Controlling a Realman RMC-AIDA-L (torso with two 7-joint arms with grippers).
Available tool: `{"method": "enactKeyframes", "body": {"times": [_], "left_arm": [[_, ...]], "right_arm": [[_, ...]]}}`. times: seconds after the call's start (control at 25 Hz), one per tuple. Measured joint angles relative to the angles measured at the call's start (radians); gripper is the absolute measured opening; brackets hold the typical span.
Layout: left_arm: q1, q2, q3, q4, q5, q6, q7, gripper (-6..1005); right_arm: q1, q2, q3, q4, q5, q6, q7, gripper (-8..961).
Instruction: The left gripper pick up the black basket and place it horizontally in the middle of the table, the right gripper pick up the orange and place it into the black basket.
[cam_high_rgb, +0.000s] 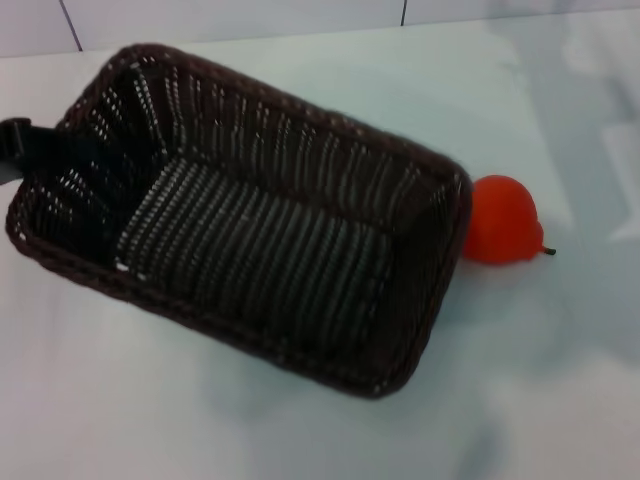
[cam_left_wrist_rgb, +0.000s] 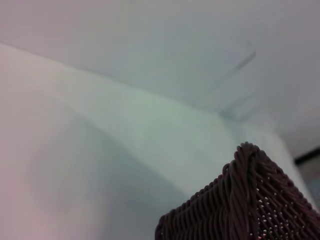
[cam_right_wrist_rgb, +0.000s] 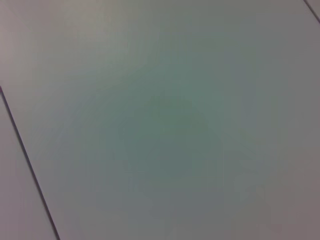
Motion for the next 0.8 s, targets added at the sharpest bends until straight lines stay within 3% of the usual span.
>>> {"method": "enactKeyframes", "body": {"times": [0.56,0.76,0.8], "left_arm": [[0.115,-0.012,0.010,-0.272,-0.239,-0.312,0.064,175],[0.140,-0.016,0.029,-0.303,-0.317,-0.336,0.093,176],[0.166,-0.016,0.070,-0.307,-0.365,-0.365,0.097,176]], "right_arm": [[0.002,-0.001,0.001,-0.004,0.000,0.006,0.000,946],[0.002,-0.003,0.001,-0.007,0.000,0.006,0.014,946],[0.002,-0.004,0.001,-0.007,0.000,0.006,0.020,946]]}}
